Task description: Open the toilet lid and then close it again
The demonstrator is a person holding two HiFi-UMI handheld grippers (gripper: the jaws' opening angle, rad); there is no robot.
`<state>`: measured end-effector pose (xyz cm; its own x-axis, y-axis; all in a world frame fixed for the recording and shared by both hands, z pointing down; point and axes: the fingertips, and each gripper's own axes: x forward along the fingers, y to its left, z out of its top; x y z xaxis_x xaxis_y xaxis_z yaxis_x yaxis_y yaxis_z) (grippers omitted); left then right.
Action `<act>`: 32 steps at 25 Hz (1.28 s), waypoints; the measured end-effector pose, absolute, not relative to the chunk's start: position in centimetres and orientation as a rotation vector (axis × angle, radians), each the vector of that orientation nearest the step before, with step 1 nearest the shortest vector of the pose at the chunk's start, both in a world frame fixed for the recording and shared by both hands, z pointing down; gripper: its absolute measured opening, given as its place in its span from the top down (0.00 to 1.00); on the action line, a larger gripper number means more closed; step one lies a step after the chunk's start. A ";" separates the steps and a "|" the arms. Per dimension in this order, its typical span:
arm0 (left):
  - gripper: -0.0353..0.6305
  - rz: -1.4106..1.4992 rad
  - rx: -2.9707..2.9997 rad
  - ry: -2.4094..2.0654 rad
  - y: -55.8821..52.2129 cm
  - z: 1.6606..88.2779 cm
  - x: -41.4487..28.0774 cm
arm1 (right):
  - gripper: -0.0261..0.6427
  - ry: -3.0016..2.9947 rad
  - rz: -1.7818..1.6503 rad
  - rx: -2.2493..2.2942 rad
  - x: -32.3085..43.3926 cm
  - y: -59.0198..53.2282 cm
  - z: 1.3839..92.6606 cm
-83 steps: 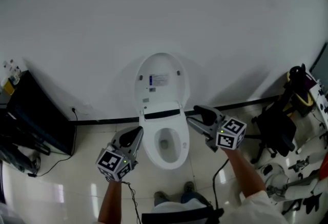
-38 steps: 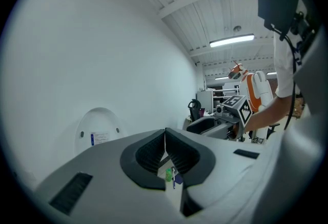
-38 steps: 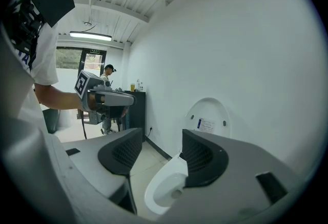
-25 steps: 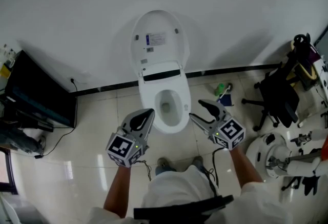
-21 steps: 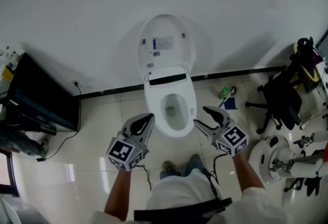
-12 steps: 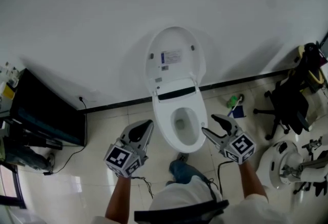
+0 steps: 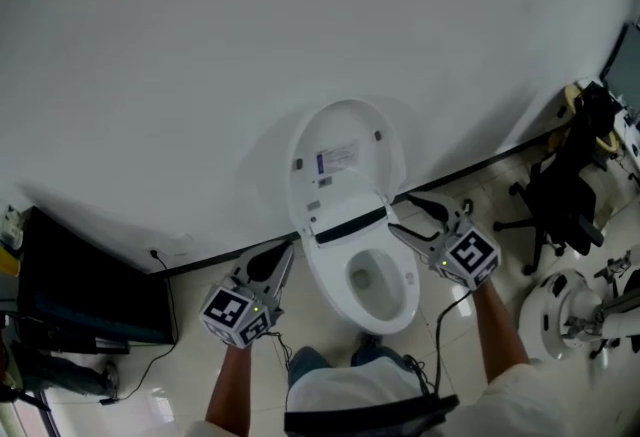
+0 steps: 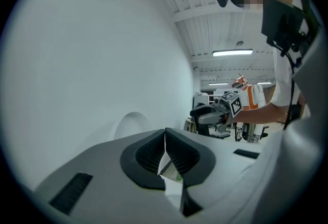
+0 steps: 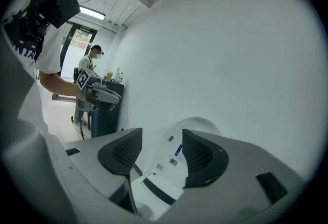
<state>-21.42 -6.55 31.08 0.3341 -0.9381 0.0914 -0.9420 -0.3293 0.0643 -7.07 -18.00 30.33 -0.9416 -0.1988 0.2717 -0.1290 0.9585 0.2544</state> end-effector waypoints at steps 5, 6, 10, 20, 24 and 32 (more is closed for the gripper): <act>0.94 0.098 2.603 -1.581 -8.7 31.1 -27.3 | 0.61 -2.680 -0.520 0.276 -14.7 -21.4 26.8; 0.94 0.115 2.630 -1.538 -8.9 31.1 -28.3 | 0.61 -2.639 -0.547 0.265 -16.4 -22.0 26.3; 0.94 0.197 2.734 -1.367 -9.3 30.9 -31.8 | 0.59 -2.407 -0.707 0.195 -22.9 -24.2 25.3; 0.94 0.135 2.767 -1.228 -13.4 33.1 -35.5 | 0.48 -1.611 -0.888 -0.240 -31.9 -34.9 31.1; 0.94 0.138 2.759 -1.223 -13.9 34.3 -36.2 | 0.48 -1.458 -0.821 -0.309 -32.8 -38.5 34.0; 0.94 0.119 2.693 -1.231 -12.4 37.1 -37.9 | 0.62 -1.278 -0.812 -0.441 -32.5 -38.6 37.7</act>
